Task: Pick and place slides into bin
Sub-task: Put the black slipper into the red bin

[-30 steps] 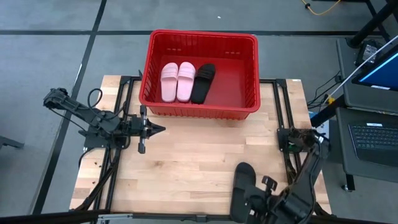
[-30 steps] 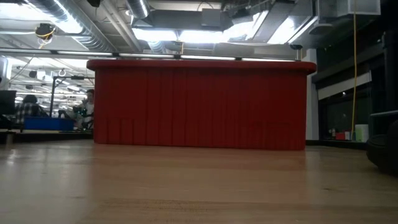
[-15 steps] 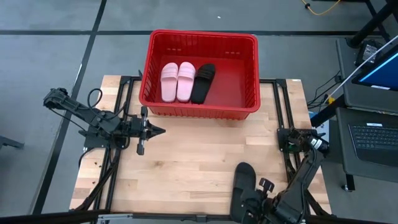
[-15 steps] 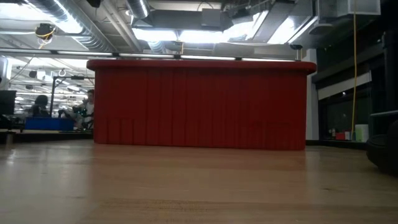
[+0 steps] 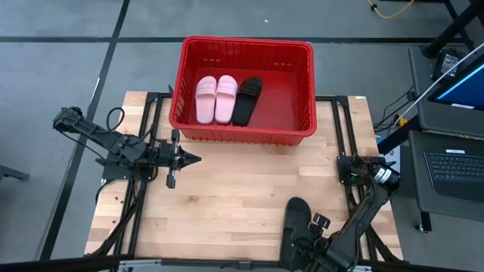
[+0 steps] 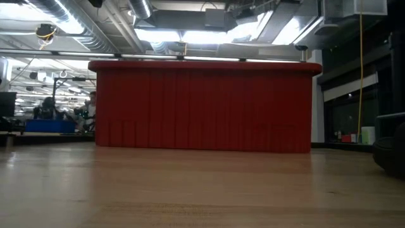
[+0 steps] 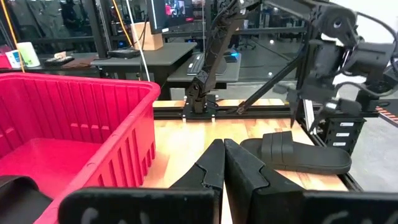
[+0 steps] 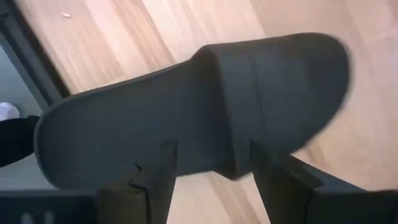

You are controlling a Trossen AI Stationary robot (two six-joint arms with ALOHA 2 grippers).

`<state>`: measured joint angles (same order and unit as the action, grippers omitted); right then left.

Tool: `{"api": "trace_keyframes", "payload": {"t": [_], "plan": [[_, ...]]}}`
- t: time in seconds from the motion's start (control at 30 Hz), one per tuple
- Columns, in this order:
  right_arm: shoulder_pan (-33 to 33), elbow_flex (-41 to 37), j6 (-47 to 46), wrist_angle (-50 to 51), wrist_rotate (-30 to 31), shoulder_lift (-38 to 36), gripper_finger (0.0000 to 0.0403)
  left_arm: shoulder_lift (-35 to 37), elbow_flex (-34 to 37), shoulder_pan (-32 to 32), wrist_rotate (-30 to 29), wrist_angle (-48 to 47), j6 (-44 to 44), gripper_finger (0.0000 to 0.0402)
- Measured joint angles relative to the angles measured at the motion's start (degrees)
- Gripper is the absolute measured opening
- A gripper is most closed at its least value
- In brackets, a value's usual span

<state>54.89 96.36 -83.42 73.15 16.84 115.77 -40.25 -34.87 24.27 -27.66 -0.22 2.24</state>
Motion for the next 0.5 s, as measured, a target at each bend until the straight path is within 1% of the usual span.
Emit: {"api": "trace_keyframes", "payload": {"t": [0.1, 0.23, 0.5], "plan": [[-0.12, -2.89, -0.16, -3.23, 0.81, 0.02, 0.0201, 0.0, 0.0, 0.0, 0.0, -0.01, 0.0, 0.0002], [-1.23, -4.72, -0.22, -3.17, 2.45, 0.02, 0.0201, -0.02, 0.0, 0.0, 0.0, -0.03, 0.0, 0.0002], [-1.97, -6.78, 0.01, -2.96, 2.56, 0.02, 0.0201, -0.02, 0.0, -0.01, 0.0, -0.05, 0.0, 0.0002]]}}
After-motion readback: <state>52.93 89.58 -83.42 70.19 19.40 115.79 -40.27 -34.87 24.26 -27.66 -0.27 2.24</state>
